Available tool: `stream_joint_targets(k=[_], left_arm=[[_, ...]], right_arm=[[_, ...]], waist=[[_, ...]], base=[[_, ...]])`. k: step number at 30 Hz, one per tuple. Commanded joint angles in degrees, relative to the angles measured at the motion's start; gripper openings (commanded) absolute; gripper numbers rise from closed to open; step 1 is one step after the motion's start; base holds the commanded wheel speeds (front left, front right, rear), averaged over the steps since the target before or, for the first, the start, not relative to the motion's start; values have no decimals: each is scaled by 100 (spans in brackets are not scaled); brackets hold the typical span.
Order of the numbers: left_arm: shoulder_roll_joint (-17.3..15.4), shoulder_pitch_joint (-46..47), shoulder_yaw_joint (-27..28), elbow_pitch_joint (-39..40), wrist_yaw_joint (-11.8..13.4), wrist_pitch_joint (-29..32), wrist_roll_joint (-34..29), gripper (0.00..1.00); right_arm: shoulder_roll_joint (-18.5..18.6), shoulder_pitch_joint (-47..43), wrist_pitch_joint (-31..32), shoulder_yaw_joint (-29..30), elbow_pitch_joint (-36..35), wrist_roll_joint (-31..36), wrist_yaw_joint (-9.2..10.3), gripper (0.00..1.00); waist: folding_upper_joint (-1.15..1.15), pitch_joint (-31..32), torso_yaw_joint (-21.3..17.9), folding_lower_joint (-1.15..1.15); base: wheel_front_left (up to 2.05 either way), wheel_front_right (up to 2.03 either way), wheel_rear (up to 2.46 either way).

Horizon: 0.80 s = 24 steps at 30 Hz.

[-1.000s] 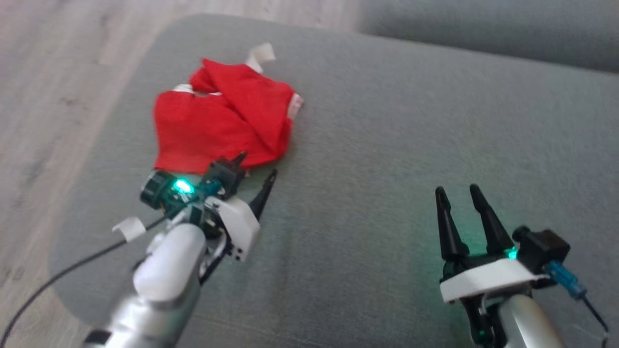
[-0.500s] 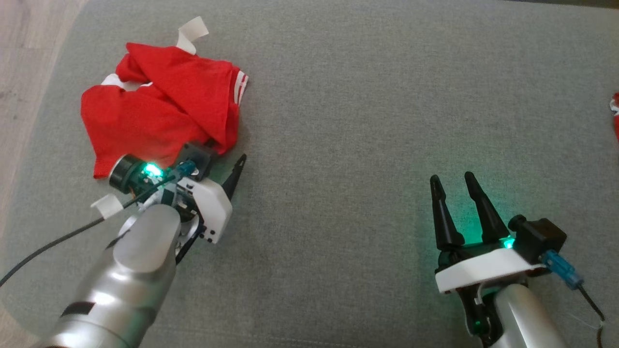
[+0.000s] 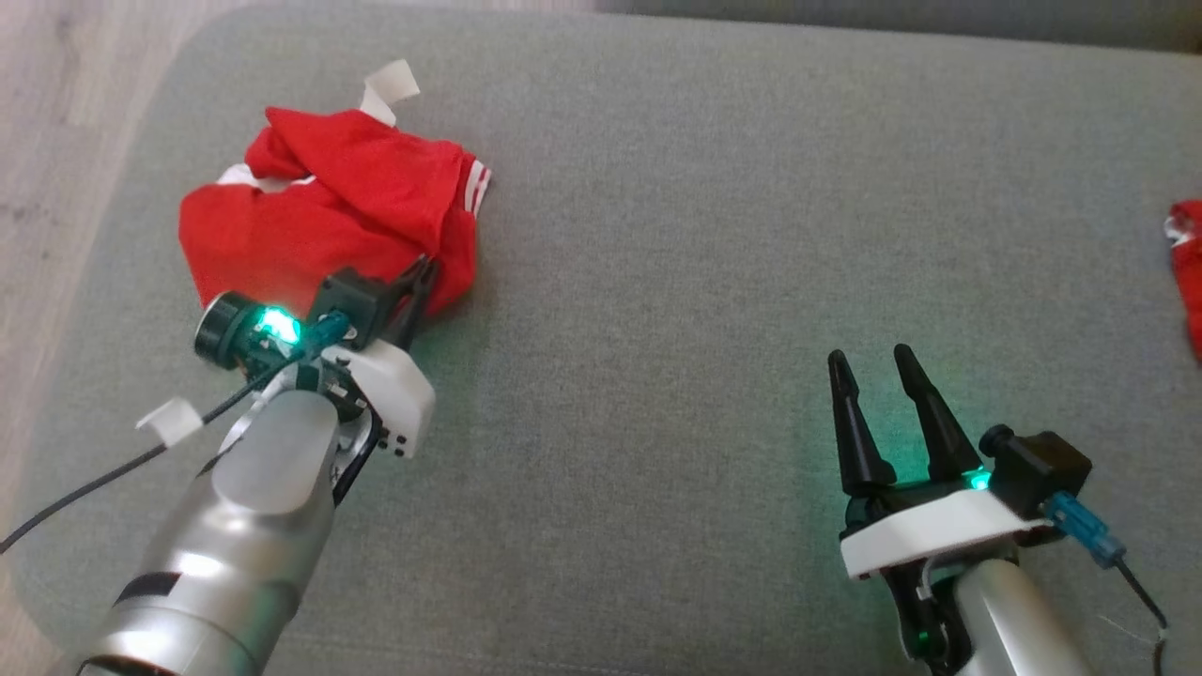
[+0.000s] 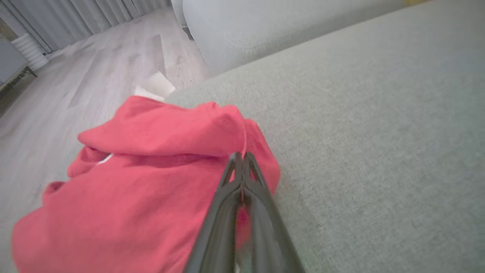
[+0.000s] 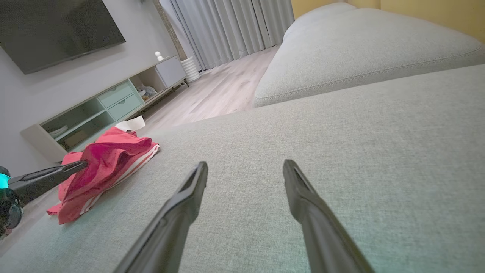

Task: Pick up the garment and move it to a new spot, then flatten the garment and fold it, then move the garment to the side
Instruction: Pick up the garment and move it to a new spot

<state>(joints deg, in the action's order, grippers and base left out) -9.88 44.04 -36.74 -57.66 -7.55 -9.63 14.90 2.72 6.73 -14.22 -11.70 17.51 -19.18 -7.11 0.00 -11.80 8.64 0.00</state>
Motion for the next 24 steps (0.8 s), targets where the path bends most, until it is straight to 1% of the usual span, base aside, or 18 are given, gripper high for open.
stream_joint_targets(k=[1,5,8,10,12,16,19,20,24], left_arm=[[-148,311,216,130,36,-175,65,0],[-130,304,488,444,27,-404,414,0],[-151,380,737,912,17,-458,780,0],[-205,498,797,1294,13,-443,932,0],[-229,621,858,1700,11,-309,1119,0],[-243,773,823,2544,9,186,1433,0],[-172,793,773,3128,8,583,1644,0],[-172,793,773,3128,8,583,1644,0],[23,788,635,3773,70,972,1765,0]], right_arm=[[16,39,-78,-148,-140,-37,-37,100],[16,-51,-78,-149,-125,-103,-37,100],[16,-115,-78,-125,-131,-202,-37,100],[16,-132,-78,-132,-131,-248,-37,100],[16,-145,-78,-142,-141,-309,-37,100],[16,-176,-78,-213,-155,-469,-37,100],[16,-184,-78,-279,-182,-569,-37,100],[16,-184,-78,-279,-182,-569,-37,100],[16,-128,-78,-370,-210,-638,-37,100]], waist=[[0,150,13,0],[0,414,17,0],[0,595,11,0],[0,689,-11,0],[0,775,-56,0],[0,922,-223,0],[0,990,-404,0],[0,990,-404,0],[0,997,-762,0]], base=[[0,0,0],[0,0,0],[0,0,0],[0,0,0],[0,0,0],[0,0,0],[0,0,0],[0,0,0],[0,0,0]])
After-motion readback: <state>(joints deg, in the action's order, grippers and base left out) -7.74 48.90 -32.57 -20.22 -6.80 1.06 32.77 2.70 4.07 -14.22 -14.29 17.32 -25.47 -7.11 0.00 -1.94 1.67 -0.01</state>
